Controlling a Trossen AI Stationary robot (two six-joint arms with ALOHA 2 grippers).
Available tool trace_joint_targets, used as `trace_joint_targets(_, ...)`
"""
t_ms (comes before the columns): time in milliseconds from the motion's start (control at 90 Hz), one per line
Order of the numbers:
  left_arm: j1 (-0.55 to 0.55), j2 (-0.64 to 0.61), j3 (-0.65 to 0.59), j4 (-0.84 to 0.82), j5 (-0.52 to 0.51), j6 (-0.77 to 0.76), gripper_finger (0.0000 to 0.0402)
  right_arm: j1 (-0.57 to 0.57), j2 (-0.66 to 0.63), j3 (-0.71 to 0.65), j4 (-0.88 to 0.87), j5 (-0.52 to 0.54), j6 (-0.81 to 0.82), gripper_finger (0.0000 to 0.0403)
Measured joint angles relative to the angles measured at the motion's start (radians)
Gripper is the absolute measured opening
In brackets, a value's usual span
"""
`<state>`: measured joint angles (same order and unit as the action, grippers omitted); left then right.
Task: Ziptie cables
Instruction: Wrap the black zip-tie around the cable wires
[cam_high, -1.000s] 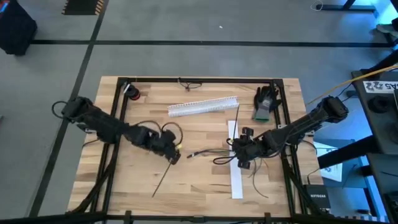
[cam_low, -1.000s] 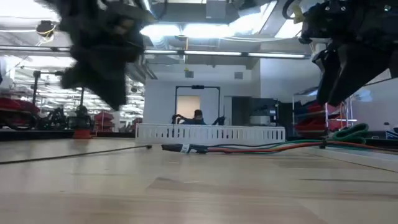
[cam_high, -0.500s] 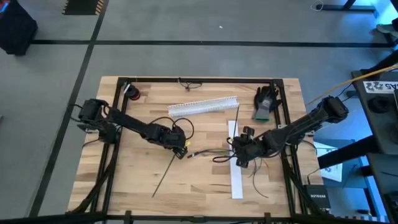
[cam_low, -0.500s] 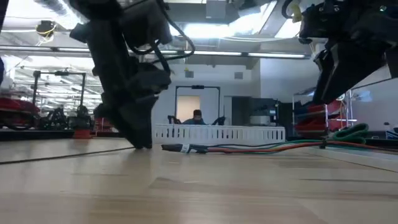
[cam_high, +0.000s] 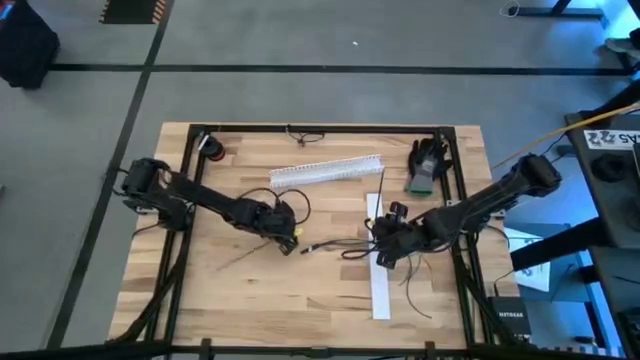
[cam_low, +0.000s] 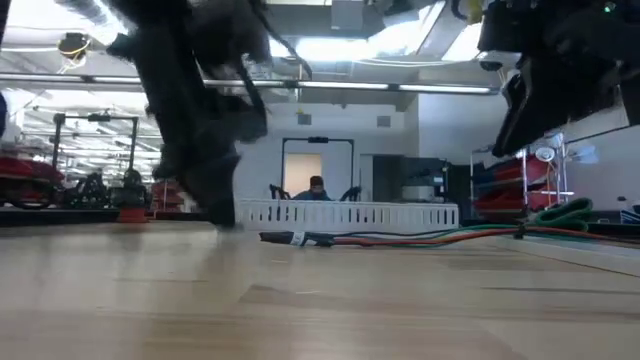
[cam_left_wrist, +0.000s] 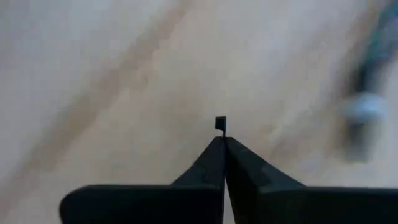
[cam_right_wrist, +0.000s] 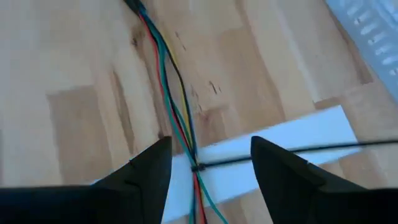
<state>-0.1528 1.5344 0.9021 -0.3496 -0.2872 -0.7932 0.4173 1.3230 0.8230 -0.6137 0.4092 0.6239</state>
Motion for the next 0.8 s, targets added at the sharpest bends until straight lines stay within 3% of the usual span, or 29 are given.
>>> trace_joint_targets(244,0.041,-0.27,0.064,0.121,-0.006,0.285,0.0,-0.12,-0.113,0.0,0.094,-0.008,-0.117,0.0211)
trace_joint_targets(544,0.07,-0.417,0.096,0.405,-0.008,0.617,0.0,-0.277,-0.112,0.0,0.57,-0.255,-0.18,0.0211)
trace_joint_targets(656,0.084,-0.421,0.096,0.495,0.0,0.736,0.0,-0.346,-0.083,0.003,0.74,-0.355,-0.078,0.0211)
trace_joint_targets(800,0.1,-0.413,0.094,0.598,0.068,0.877,0.0,-0.423,-0.012,0.001,0.833,-0.52,0.191,0.0211)
